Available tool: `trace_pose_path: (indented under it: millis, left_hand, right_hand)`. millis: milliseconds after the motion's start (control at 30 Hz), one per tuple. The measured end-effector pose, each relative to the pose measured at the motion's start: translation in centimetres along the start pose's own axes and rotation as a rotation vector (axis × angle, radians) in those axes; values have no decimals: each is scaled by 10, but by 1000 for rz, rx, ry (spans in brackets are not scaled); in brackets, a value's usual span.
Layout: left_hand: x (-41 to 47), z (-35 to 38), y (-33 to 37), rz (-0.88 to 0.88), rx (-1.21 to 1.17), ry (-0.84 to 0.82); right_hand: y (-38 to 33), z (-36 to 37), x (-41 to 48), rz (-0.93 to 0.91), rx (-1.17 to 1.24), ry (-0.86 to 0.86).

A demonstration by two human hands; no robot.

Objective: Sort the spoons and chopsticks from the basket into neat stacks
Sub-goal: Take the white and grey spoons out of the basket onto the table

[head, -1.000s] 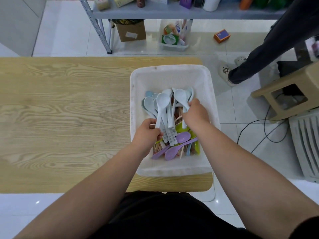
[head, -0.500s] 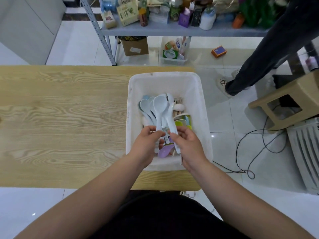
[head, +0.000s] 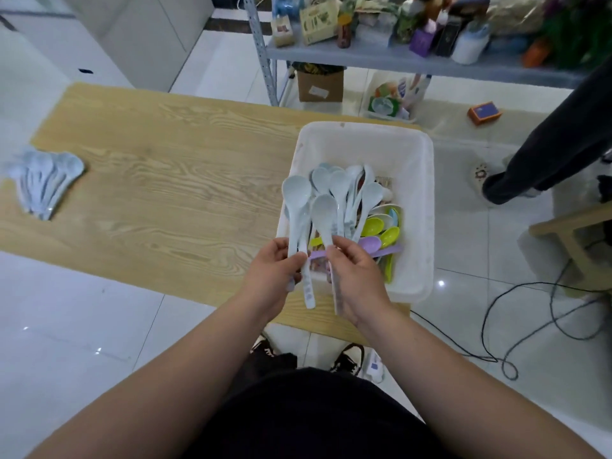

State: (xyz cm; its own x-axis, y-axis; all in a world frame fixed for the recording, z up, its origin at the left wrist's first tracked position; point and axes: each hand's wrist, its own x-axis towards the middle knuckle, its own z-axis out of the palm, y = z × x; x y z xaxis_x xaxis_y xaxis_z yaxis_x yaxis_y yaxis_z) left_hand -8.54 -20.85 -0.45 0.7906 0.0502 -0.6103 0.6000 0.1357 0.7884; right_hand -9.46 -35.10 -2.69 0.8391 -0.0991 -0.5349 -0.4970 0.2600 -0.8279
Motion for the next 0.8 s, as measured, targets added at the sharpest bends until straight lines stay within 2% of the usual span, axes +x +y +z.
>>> trace_pose_path:
  millis: [100, 233, 500, 800]
  left_hand:
    - [-17, -24, 1, 39, 4, -21]
    - [-30, -66, 2, 115, 68, 1]
    - [-44, -209, 8, 187, 133, 82]
    - [-56, -366, -2, 84, 24, 236]
  right_hand:
    - [-4, 24, -3, 59, 39, -104]
    - [-4, 70, -7, 115, 55, -160]
    - [20, 209, -28, 160, -151, -303]
    - [78, 364, -45, 171, -318, -376]
